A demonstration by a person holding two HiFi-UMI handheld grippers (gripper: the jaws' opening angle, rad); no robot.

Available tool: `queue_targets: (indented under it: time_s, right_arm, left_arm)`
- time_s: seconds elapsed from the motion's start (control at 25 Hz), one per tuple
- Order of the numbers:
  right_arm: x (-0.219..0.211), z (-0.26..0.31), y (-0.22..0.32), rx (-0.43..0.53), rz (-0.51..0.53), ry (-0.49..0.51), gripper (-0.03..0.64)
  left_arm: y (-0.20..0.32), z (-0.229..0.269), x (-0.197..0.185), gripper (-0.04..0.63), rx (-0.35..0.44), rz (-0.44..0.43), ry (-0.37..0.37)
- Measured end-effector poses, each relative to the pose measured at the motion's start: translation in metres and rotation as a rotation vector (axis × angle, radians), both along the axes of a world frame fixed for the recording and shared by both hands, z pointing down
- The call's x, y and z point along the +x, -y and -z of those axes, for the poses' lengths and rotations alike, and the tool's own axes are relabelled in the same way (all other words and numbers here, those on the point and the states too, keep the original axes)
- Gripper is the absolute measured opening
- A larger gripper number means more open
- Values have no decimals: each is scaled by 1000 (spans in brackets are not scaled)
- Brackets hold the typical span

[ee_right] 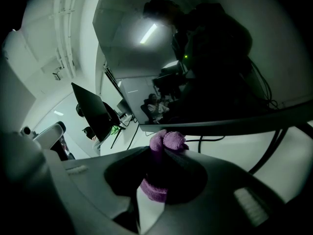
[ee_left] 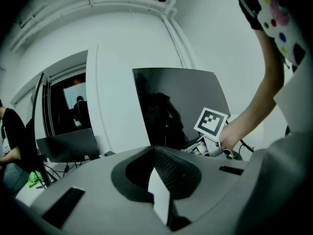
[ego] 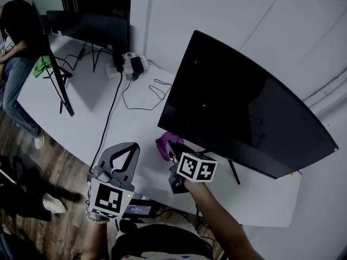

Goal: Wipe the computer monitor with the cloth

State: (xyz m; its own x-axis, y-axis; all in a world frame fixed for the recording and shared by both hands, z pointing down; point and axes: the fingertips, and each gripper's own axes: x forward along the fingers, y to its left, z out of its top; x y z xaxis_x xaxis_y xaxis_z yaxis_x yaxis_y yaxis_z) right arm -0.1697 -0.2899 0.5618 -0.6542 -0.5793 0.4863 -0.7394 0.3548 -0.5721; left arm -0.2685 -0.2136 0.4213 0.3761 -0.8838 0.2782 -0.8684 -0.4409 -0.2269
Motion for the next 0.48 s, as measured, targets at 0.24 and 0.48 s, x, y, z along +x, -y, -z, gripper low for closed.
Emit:
queue_targets:
  time_s: [0.24, 0.48]
  right_arm:
    - [-29, 1, 5, 16, 59, -36, 92]
    - [-62, 4, 12, 40, 142, -82, 92]
  left_arm:
    - [-2, 0, -13, 6, 0, 21, -3]
    - [-7, -2, -27, 6, -4, 59, -6]
